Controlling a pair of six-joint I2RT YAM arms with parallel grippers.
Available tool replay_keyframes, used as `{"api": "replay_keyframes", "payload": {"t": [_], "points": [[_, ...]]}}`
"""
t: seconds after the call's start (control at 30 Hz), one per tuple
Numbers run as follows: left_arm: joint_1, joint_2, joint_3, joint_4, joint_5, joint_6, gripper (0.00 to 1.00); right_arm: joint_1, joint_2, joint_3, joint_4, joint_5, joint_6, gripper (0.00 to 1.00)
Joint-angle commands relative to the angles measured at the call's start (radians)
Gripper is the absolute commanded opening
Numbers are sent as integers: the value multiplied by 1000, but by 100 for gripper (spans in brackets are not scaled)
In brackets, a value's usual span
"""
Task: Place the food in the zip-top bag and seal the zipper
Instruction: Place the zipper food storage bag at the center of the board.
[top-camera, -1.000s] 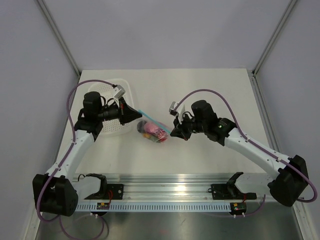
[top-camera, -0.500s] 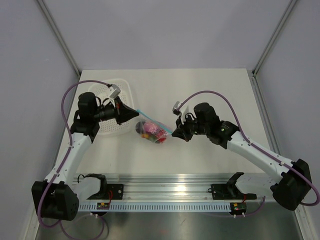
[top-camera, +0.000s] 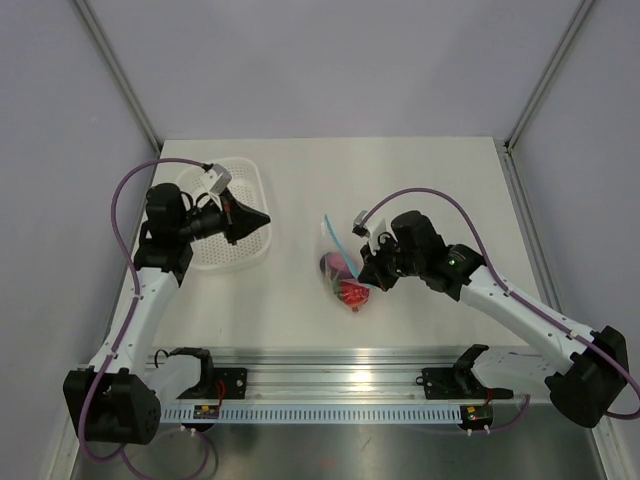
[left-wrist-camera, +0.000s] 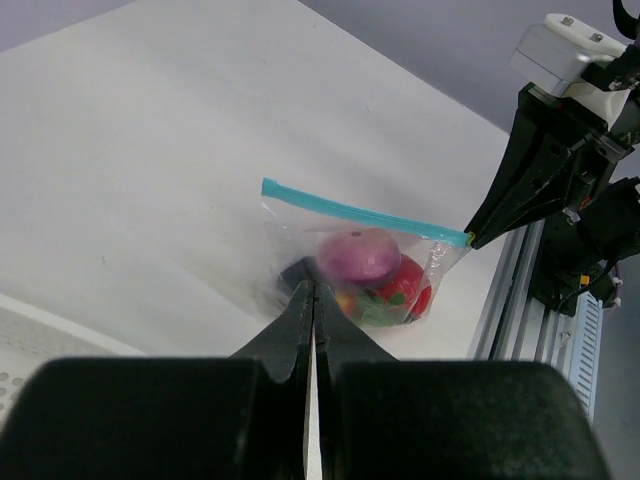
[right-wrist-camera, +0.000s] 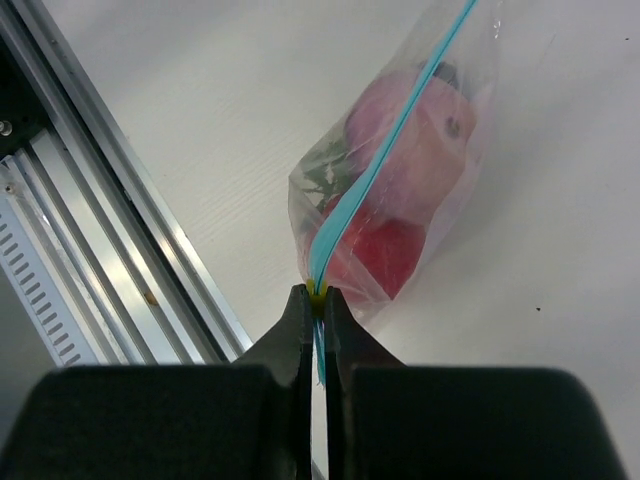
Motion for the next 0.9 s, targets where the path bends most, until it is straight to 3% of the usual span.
{"api": "replay_keyframes", "payload": {"t": [0.0, 0.07, 0.13, 0.17, 0.3, 0.47, 0.63, 0.87], "points": [[-28, -6, 38, 77, 56, -22, 0, -8, -13, 92, -23, -13, 4, 0], [-86, -9, 70, 23, 16, 36, 0, -9, -4, 107, -25, -10, 0, 0], [-191, 3, 100, -64, -101, 63, 19, -9, 13, 112, -17, 2, -5, 0], [-217, 24, 123, -79, -123, 49, 38, -8, 16, 115, -16, 3, -5, 0], [-266, 61, 133, -49, -178, -25, 56, -8, 36, 124, -8, 5, -5, 0], [-269, 121, 165, -19, -257, -227, 58, -8, 33, 127, -5, 7, -11, 0], [-277, 262, 281, -148, -339, -364, 58, -8, 44, 128, 1, 14, -10, 0], [-397, 363, 384, -252, -505, -615, 59, -8, 73, 136, 1, 34, -10, 0]]}}
